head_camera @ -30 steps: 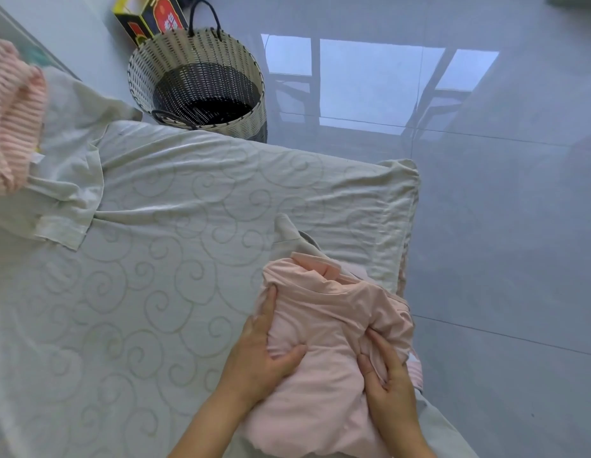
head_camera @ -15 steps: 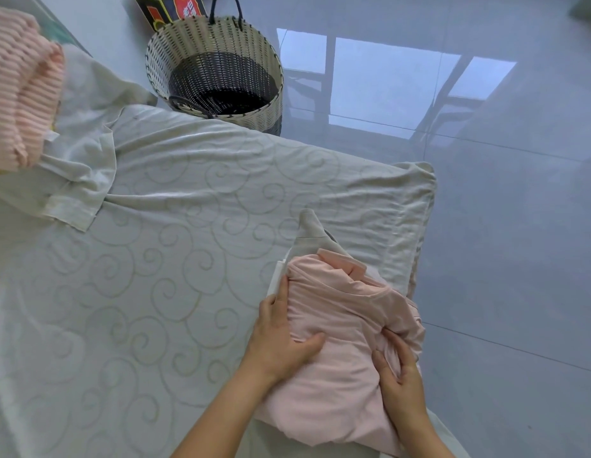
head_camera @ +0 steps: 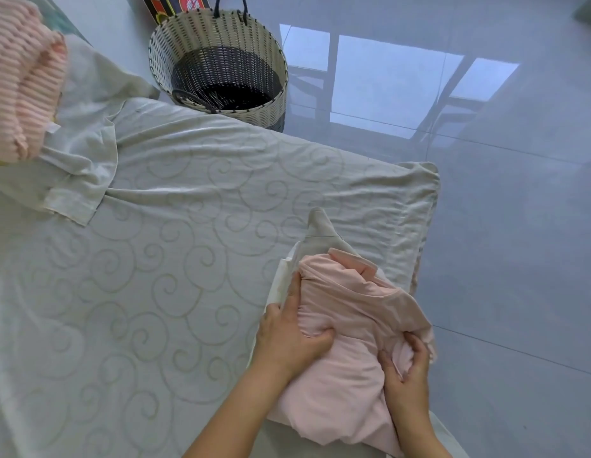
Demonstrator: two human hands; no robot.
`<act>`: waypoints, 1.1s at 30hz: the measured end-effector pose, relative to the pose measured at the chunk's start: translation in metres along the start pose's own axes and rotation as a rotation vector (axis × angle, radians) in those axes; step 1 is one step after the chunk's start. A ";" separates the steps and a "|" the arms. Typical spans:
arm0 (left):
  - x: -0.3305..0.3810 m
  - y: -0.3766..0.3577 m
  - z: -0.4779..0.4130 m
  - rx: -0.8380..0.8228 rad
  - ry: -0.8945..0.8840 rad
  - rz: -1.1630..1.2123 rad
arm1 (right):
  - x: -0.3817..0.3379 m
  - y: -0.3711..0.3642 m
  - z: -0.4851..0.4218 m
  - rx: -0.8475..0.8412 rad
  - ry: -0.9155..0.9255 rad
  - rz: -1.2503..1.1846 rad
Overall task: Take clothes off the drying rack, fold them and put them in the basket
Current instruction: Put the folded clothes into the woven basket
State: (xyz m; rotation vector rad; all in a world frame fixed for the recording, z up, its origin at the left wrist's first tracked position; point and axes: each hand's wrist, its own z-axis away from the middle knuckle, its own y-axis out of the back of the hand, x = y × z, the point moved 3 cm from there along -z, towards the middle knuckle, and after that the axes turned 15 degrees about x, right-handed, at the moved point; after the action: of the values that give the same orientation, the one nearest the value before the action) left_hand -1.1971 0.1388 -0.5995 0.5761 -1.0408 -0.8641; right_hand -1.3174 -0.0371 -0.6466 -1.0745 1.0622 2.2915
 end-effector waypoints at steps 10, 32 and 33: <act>-0.020 0.020 -0.002 -0.045 0.080 0.239 | -0.009 -0.011 0.031 0.085 0.202 0.444; -0.084 0.025 0.036 0.071 0.327 0.484 | -0.013 -0.022 0.037 -0.319 0.216 0.534; -0.086 0.025 0.035 0.063 0.331 0.499 | -0.014 -0.022 0.033 -0.312 0.207 0.534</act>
State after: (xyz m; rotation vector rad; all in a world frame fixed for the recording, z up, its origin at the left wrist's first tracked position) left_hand -1.2410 0.2242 -0.6085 0.4630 -0.8547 -0.2853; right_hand -1.3110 0.0016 -0.6320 -1.2904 1.2131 2.8944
